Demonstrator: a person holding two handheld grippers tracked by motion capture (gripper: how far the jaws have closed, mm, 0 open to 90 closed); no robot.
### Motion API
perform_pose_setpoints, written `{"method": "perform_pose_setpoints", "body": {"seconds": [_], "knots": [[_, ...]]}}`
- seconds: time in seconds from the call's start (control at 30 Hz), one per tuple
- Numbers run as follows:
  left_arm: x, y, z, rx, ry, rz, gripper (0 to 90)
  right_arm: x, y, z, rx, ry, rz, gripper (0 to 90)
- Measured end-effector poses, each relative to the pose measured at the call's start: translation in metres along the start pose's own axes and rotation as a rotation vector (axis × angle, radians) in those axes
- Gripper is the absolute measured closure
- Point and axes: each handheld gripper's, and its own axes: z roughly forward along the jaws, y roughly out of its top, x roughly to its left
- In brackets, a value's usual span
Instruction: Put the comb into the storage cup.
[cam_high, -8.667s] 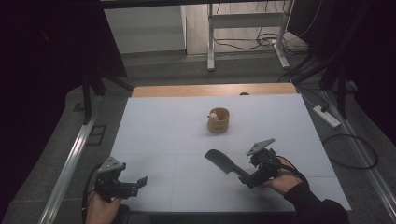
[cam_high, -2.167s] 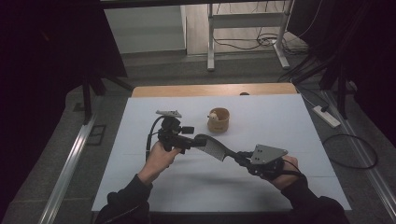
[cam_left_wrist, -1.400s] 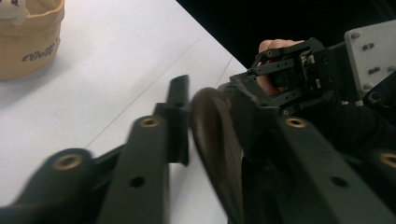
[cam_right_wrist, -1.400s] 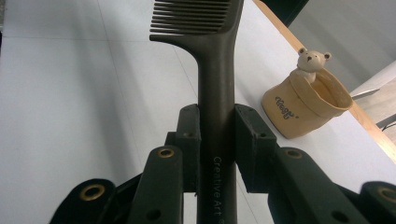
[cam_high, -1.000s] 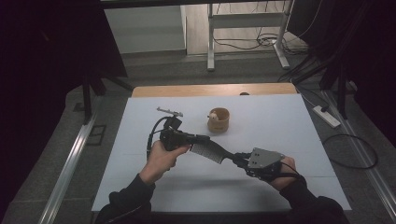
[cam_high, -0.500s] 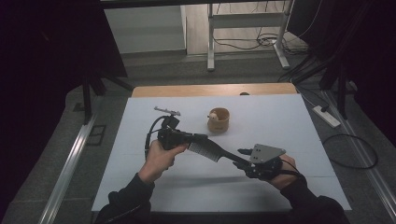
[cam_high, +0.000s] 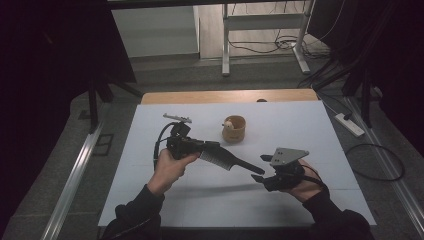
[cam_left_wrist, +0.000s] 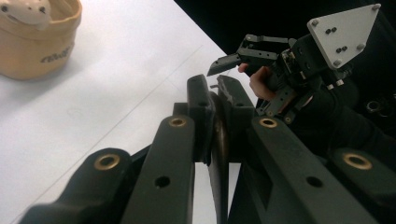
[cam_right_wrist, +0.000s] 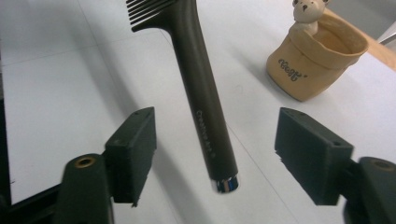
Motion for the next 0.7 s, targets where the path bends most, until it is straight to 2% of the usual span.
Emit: {"method": "perform_pose_setpoints", "body": {"seconds": [0.3,0.6,0.7], "knots": [[-0.001,0.002,-0.006,-0.011,0.029,0.021,83.2,-0.002,-0.001,-0.002,0.004,0.008,0.021,21.6],[0.000,0.005,-0.009,-0.010,0.048,0.032,83.2,-0.007,-0.004,-0.001,0.046,0.018,0.098,8.6],[0.000,0.006,-0.011,-0.009,0.053,0.036,83.1,-0.008,-0.004,0.000,0.056,0.019,0.107,5.9]]}}
